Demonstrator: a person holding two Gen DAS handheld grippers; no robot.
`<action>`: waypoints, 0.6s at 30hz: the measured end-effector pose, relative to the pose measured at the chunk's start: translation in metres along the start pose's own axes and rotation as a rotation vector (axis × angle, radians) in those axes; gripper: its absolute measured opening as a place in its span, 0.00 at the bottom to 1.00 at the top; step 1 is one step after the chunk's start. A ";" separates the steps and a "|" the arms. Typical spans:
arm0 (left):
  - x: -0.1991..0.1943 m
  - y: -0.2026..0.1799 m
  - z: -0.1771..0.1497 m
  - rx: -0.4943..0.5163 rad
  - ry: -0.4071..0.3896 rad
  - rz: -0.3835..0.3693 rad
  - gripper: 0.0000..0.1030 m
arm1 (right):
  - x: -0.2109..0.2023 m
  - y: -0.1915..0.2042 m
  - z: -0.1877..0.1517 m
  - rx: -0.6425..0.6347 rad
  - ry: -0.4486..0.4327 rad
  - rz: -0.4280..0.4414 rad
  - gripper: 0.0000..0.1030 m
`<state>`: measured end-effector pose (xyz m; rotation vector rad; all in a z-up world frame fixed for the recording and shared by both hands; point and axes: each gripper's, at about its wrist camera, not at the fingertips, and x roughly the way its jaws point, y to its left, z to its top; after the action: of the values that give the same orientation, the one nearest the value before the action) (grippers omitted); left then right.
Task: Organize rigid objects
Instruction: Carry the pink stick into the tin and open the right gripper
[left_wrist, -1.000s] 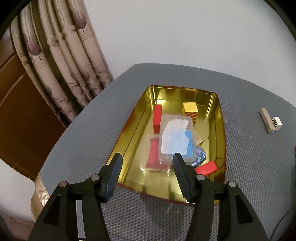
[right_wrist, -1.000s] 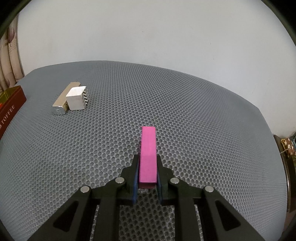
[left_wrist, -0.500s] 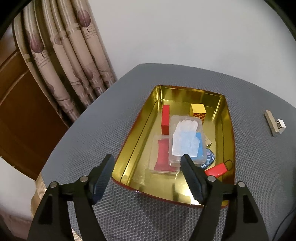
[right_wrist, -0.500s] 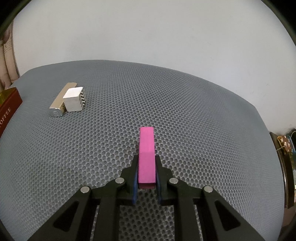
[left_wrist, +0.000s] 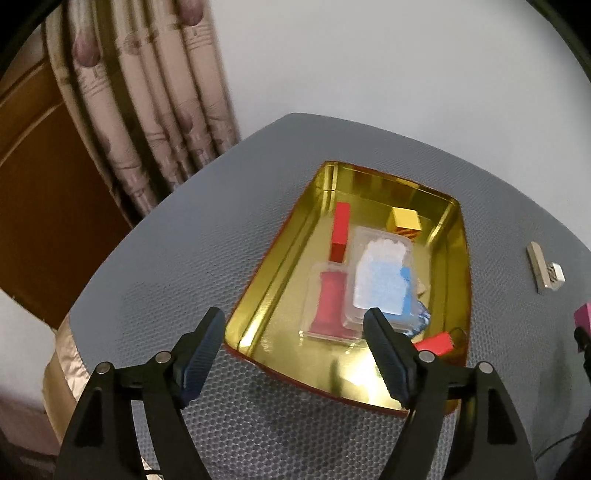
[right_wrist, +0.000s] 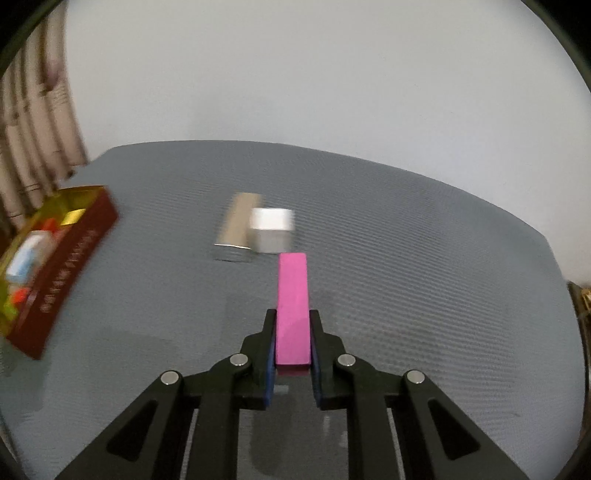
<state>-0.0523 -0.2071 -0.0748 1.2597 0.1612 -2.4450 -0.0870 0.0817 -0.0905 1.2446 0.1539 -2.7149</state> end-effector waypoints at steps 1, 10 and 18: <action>0.001 0.003 0.001 -0.010 0.003 0.009 0.72 | -0.005 0.001 -0.002 -0.011 -0.003 0.018 0.14; 0.003 0.020 0.004 -0.103 0.014 0.060 0.73 | -0.009 0.104 0.033 -0.131 -0.028 0.208 0.14; 0.009 0.035 0.006 -0.172 0.032 0.127 0.74 | -0.010 0.179 0.056 -0.202 -0.036 0.308 0.14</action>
<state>-0.0482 -0.2439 -0.0756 1.1966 0.2855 -2.2522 -0.0898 -0.1016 -0.0521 1.0649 0.2069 -2.3905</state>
